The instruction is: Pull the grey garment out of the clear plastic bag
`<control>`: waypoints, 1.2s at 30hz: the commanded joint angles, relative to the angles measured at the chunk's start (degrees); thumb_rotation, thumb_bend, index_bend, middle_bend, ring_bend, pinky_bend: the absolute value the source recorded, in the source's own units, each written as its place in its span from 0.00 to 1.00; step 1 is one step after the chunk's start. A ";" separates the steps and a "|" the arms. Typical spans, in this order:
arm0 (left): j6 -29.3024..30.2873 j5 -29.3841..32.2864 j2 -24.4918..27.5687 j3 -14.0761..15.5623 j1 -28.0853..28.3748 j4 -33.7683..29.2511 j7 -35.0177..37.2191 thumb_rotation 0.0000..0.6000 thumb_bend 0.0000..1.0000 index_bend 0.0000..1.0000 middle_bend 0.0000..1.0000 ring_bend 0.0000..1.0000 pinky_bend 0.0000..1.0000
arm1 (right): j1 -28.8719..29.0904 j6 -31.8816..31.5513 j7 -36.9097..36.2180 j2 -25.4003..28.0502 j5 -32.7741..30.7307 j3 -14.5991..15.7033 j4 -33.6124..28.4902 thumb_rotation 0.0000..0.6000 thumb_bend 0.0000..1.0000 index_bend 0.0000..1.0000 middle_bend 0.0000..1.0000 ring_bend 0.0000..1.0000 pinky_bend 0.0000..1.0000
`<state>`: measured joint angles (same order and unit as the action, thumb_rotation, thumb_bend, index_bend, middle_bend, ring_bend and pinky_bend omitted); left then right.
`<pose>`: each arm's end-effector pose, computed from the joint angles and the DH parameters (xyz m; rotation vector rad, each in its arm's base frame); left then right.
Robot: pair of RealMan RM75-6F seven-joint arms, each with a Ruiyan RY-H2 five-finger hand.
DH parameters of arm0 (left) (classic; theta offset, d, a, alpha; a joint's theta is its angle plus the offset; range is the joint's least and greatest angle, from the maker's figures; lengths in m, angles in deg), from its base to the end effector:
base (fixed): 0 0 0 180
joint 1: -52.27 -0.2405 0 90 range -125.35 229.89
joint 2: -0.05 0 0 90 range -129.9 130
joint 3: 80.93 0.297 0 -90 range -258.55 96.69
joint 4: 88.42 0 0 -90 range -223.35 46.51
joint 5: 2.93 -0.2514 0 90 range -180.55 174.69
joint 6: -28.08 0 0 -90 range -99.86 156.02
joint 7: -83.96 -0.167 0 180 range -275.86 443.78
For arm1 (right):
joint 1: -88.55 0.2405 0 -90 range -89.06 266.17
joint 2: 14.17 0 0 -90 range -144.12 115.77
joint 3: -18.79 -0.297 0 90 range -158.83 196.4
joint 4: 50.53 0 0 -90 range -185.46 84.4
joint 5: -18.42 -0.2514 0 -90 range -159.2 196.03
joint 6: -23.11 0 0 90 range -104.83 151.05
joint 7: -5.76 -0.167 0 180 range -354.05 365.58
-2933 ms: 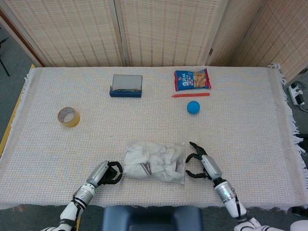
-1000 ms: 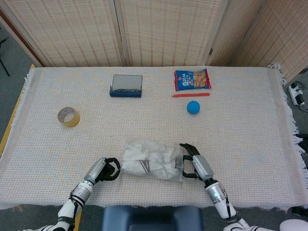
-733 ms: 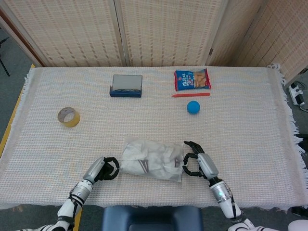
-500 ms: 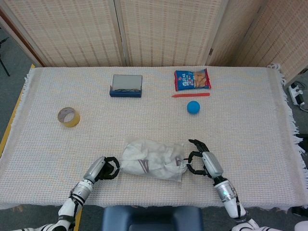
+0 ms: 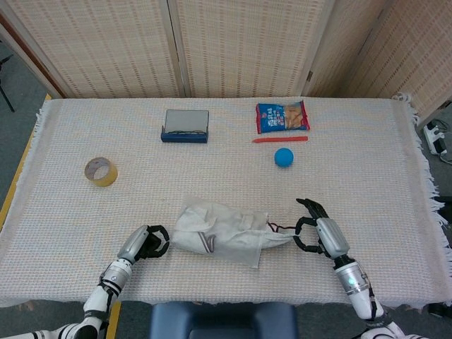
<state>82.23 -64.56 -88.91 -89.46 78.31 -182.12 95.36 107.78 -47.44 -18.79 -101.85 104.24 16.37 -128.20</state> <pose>-0.2350 0.3041 -0.0844 -1.3762 -1.8507 -1.1091 -0.3079 -0.2869 -0.0347 1.4674 -1.4484 1.2870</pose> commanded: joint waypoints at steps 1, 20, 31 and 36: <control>0.09 0.07 0.43 -0.23 -0.07 0.63 0.12 1.00 0.88 0.78 1.00 1.00 1.00 | -0.62 -0.99 0.99 3.27 -0.19 -0.38 -1.90 1.00 0.70 0.76 0.08 0.00 0.00; 0.58 0.63 4.36 -2.01 -2.01 10.69 4.09 1.00 0.88 0.78 1.00 1.00 1.00 | -1.74 1.01 -1.94 10.95 -7.30 -4.74 2.56 1.00 0.70 0.76 0.08 0.00 0.00; 2.15 -0.09 5.35 -2.36 -4.30 16.85 7.13 1.00 0.88 0.78 1.00 1.00 1.00 | -2.80 1.91 -5.36 11.78 -11.58 -7.80 10.49 1.00 0.70 0.76 0.08 0.00 0.00; 2.80 -0.46 6.58 -2.40 -5.62 18.28 8.47 1.00 0.88 0.78 1.00 1.00 1.00 | -3.33 2.12 -6.98 12.48 -12.90 -9.09 12.99 1.00 0.70 0.76 0.08 0.00 0.00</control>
<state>84.88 -64.90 -82.53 -91.86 72.87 -163.93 103.62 104.60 -45.40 -25.55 -89.55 91.54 7.53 -115.49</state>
